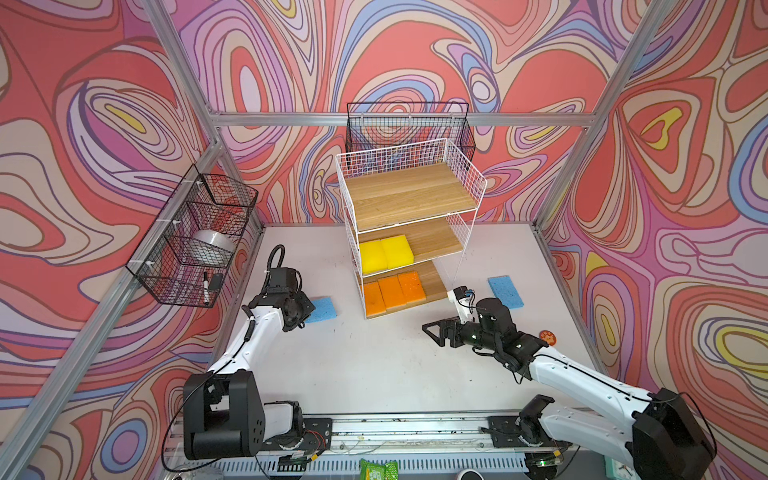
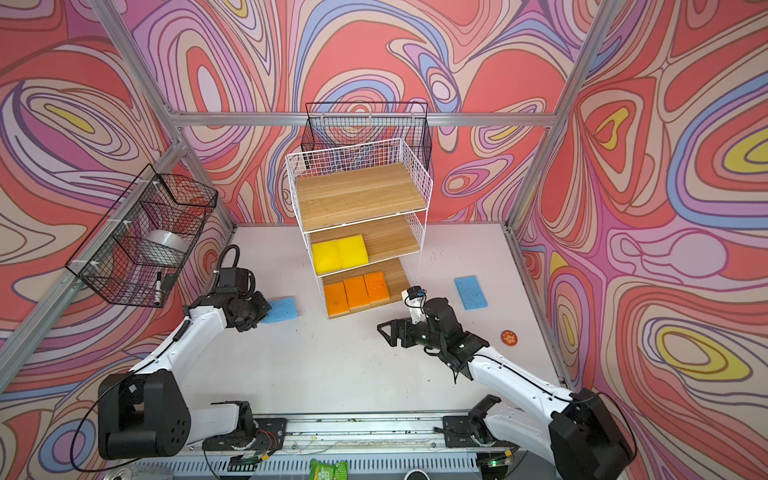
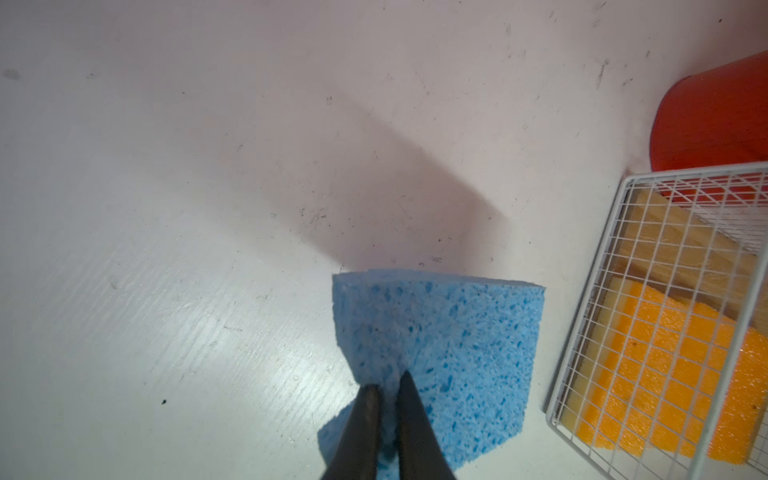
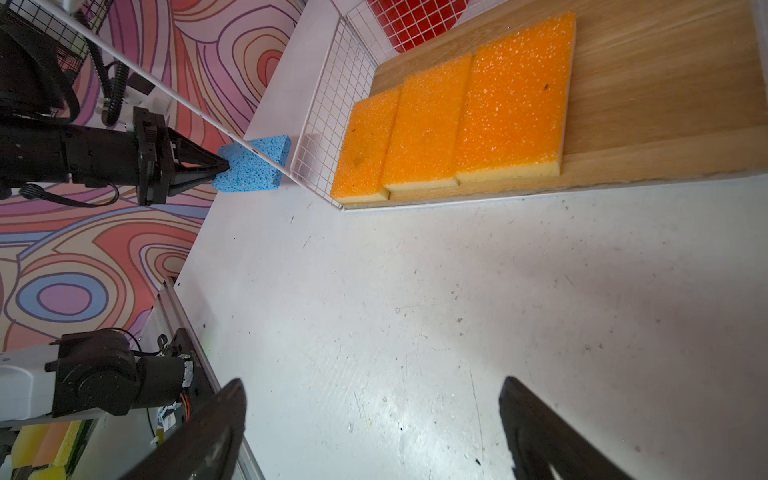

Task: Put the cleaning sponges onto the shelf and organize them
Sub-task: 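Lift the blue sponge with the left gripper and carry it toward the table center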

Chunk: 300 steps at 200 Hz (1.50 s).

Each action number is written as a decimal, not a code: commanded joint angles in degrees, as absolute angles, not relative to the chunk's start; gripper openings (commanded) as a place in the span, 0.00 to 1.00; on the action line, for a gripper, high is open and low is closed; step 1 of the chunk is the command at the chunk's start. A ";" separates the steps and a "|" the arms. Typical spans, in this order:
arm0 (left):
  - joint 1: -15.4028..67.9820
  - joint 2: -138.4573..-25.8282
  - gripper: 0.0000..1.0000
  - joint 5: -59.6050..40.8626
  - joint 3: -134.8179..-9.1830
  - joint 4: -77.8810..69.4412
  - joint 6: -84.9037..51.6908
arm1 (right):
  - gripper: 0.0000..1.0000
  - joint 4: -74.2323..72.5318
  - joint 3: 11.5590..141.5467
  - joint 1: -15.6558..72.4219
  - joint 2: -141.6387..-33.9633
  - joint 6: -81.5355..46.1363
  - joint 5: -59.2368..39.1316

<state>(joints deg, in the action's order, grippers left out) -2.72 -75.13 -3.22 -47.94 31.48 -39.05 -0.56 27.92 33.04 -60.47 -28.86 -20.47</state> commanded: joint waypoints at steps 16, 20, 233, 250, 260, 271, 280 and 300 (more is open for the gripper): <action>-3.12 -79.74 0.13 -4.43 -49.07 29.91 -38.86 | 0.98 0.33 27.41 32.70 -59.76 -28.87 -19.96; -3.16 -79.87 0.11 -4.86 -48.94 29.46 -38.91 | 0.98 0.42 27.47 32.70 -59.95 -28.72 -19.89; 24.56 -53.99 0.00 -15.70 -38.28 41.23 -45.05 | 0.91 5.07 34.11 31.12 -61.96 -34.94 -22.02; 29.93 -55.34 0.00 -14.52 -37.80 37.98 -46.69 | 0.89 6.79 34.54 29.35 -61.73 -35.16 -22.69; 32.45 -56.94 0.00 -14.48 -37.51 35.23 -47.19 | 0.88 7.79 34.62 27.92 -61.34 -35.13 -23.14; 34.71 -59.72 0.00 -14.33 -38.15 32.80 -46.97 | 0.88 8.84 34.85 26.79 -60.76 -34.90 -23.67; 36.06 -62.24 0.00 -14.31 -38.79 30.73 -46.40 | 0.87 9.66 35.16 26.23 -60.65 -34.64 -24.10; 37.22 -67.47 0.00 -15.29 -39.47 24.50 -45.33 | 0.86 11.14 35.79 26.19 -61.23 -33.80 -24.70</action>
<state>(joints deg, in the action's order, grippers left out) 36.07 -62.89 -15.40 -38.39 33.12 -45.30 8.32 33.69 26.55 -61.67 -34.50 -23.18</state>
